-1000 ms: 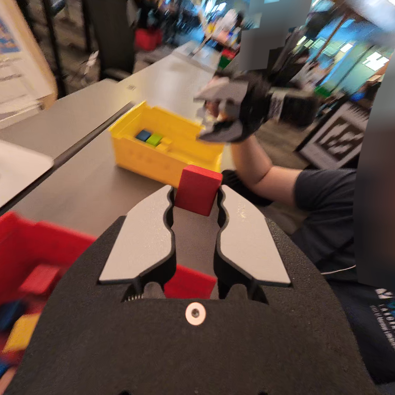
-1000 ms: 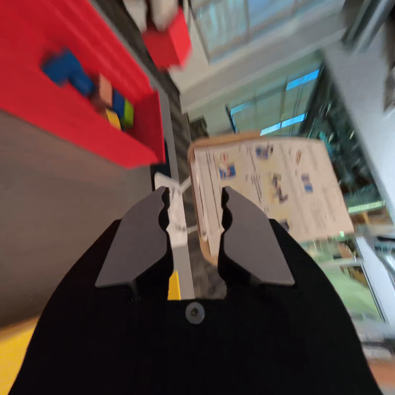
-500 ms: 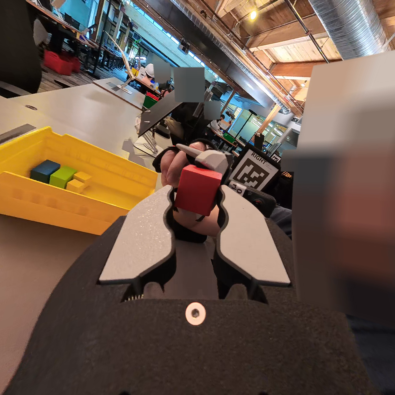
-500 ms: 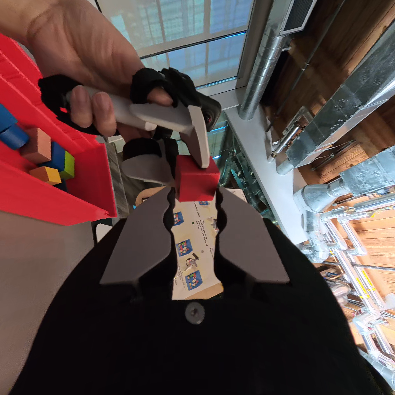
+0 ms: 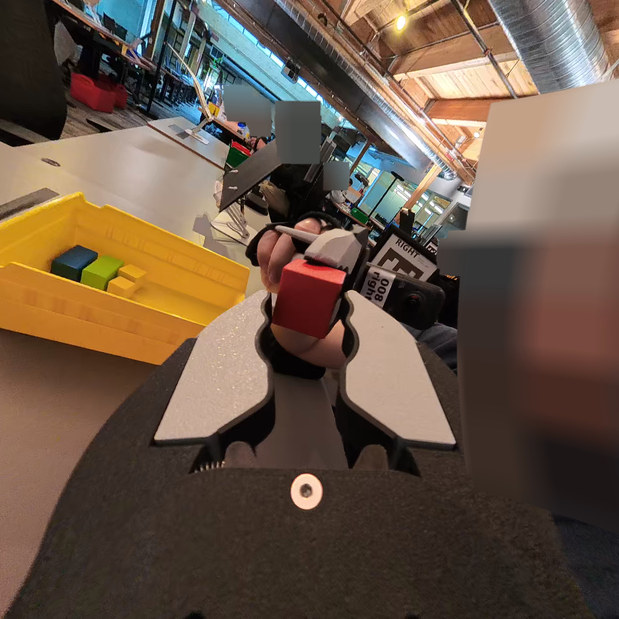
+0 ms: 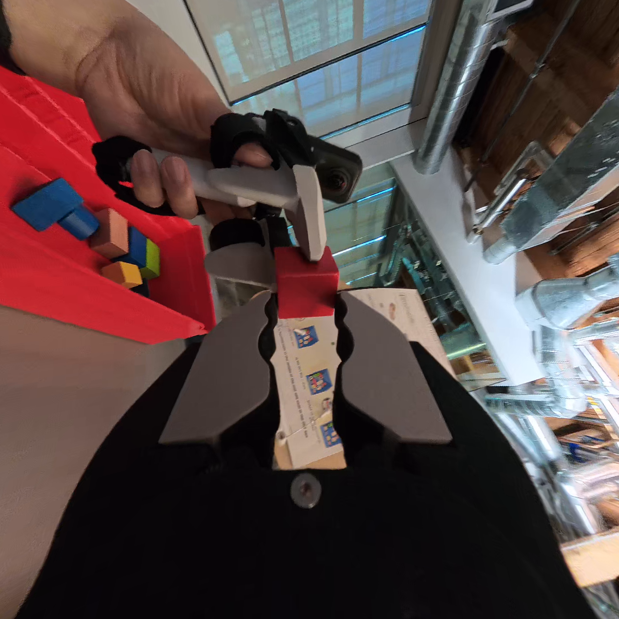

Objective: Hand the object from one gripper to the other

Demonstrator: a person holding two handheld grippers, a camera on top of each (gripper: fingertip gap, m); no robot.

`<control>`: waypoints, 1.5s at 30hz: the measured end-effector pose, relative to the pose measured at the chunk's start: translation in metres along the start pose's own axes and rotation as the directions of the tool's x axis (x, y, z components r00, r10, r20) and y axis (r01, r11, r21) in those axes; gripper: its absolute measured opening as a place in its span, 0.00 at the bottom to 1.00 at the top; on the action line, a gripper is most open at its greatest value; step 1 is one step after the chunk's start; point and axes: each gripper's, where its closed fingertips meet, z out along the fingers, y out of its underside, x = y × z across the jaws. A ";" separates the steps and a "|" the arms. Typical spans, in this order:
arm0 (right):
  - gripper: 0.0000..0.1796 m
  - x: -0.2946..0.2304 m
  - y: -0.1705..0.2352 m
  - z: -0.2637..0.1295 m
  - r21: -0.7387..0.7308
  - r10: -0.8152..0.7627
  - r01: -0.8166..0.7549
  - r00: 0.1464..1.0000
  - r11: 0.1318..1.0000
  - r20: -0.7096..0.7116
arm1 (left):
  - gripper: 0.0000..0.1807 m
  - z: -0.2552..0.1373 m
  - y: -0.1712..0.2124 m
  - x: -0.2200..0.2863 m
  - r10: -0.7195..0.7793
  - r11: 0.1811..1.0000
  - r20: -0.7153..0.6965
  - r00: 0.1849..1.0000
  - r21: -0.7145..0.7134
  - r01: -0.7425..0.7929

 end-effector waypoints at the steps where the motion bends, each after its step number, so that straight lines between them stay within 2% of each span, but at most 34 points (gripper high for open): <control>1: 0.19 0.002 0.005 -0.001 -0.025 0.017 -0.016 1.000 1.000 0.021 | 0.23 -0.003 -0.004 -0.002 0.003 1.000 0.008 1.000 0.024 -0.003; 4: 0.19 0.012 0.029 -0.010 -0.127 0.067 -0.054 0.993 0.990 0.094 | 0.25 -0.017 -0.013 -0.015 0.057 0.996 0.120 0.991 0.065 -0.065; 7: 0.19 0.019 0.086 -0.043 -0.364 0.223 -0.126 0.945 0.923 0.240 | 0.25 -0.034 -0.017 -0.020 0.106 0.992 0.211 0.972 0.046 -0.118; 9: 0.19 0.007 0.131 -0.080 -0.543 0.411 -0.184 0.849 0.820 0.332 | 0.25 -0.042 -0.019 -0.018 0.120 0.990 0.238 0.964 0.043 -0.134; 13: 0.19 -0.035 0.221 -0.158 -0.823 0.631 -0.082 0.685 0.563 0.364 | 0.24 -0.053 -0.024 -0.013 0.124 0.988 0.244 0.962 0.064 -0.144; 15: 0.19 -0.061 0.243 -0.184 -0.900 0.754 -0.054 0.568 0.433 0.329 | 0.24 -0.056 -0.025 -0.012 0.121 0.988 0.242 0.963 0.066 -0.141; 17: 0.19 -0.082 0.259 -0.202 -0.946 0.820 0.008 0.495 0.325 0.286 | 0.24 -0.058 -0.025 -0.011 0.121 0.988 0.242 0.963 0.067 -0.141; 20: 0.19 -0.104 0.276 -0.220 -0.962 0.850 0.140 0.450 0.236 0.274 | 0.24 -0.059 -0.024 -0.010 0.121 0.988 0.235 0.964 0.064 -0.140; 24: 0.19 -0.119 0.295 -0.226 -0.958 0.856 0.216 0.442 0.190 0.269 | 0.23 -0.061 -0.024 -0.009 0.121 0.988 0.231 0.965 0.063 -0.139; 35: 0.19 -0.133 0.313 -0.229 -0.904 0.799 0.373 0.466 0.211 0.379 | 0.22 -0.062 -0.026 -0.004 0.114 0.988 0.203 0.972 0.076 -0.132; 40: 0.19 -0.135 0.313 -0.227 -0.922 0.822 0.351 0.467 0.165 0.325 | 0.22 -0.060 -0.023 0.000 0.116 0.990 0.184 0.976 0.061 -0.129; 45: 0.20 -0.138 0.313 -0.227 -0.922 0.817 0.346 0.472 0.172 0.330 | 0.22 -0.062 -0.024 0.005 0.122 0.989 0.173 0.977 0.060 -0.135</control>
